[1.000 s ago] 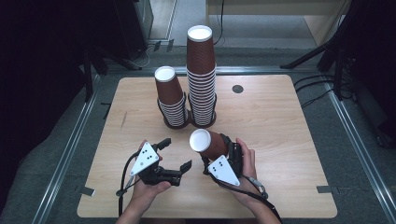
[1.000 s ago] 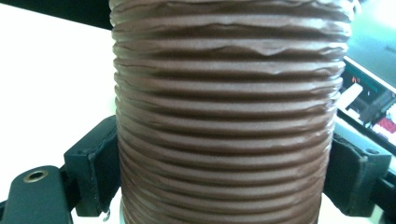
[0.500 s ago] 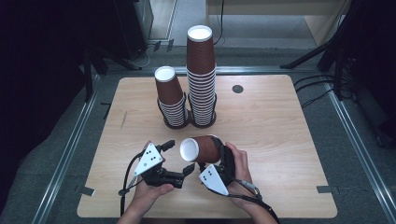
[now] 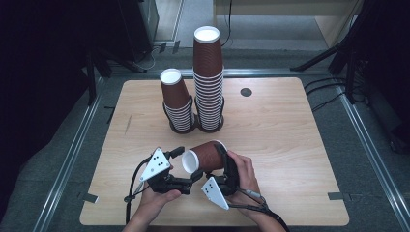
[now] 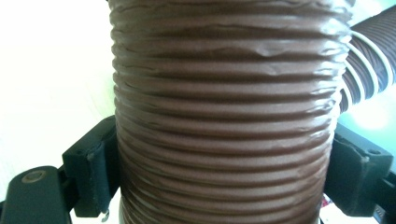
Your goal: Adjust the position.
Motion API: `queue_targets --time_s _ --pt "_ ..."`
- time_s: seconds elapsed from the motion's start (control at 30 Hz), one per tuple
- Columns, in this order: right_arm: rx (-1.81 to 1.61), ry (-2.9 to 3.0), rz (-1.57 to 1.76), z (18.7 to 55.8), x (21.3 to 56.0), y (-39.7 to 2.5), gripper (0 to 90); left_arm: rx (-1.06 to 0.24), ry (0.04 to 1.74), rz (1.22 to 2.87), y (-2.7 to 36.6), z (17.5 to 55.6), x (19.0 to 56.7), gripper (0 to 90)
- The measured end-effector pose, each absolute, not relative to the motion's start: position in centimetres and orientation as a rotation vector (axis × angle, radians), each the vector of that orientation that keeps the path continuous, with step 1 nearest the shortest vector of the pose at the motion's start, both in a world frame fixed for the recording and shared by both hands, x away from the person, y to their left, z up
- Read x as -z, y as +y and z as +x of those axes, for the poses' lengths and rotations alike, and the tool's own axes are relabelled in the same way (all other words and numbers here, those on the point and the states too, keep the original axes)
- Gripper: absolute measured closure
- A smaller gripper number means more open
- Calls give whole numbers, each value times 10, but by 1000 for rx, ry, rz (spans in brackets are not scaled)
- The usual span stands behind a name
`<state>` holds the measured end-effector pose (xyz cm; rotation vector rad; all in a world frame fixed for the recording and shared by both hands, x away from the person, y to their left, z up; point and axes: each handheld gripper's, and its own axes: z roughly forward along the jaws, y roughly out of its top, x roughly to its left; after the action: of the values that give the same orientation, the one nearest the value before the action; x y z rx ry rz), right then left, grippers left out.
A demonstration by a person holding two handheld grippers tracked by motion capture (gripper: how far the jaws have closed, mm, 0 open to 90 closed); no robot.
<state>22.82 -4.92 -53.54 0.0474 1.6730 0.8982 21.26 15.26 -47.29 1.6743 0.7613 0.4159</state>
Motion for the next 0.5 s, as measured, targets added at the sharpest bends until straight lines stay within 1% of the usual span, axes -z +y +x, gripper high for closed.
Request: queue_targets --time_s 0.4,0.43,0.47,0.5 --pt "-858 1647 -24 223 535 -42 125 -406 757 1688 150 212 473 71" --pt "-855 1645 -33 223 535 -42 125 -407 761 1687 150 212 473 80" --pt "-853 1646 -34 222 536 -42 124 -408 765 1686 150 212 473 123" --pt "-853 1648 -31 222 536 -41 125 -408 769 1687 149 212 473 137"
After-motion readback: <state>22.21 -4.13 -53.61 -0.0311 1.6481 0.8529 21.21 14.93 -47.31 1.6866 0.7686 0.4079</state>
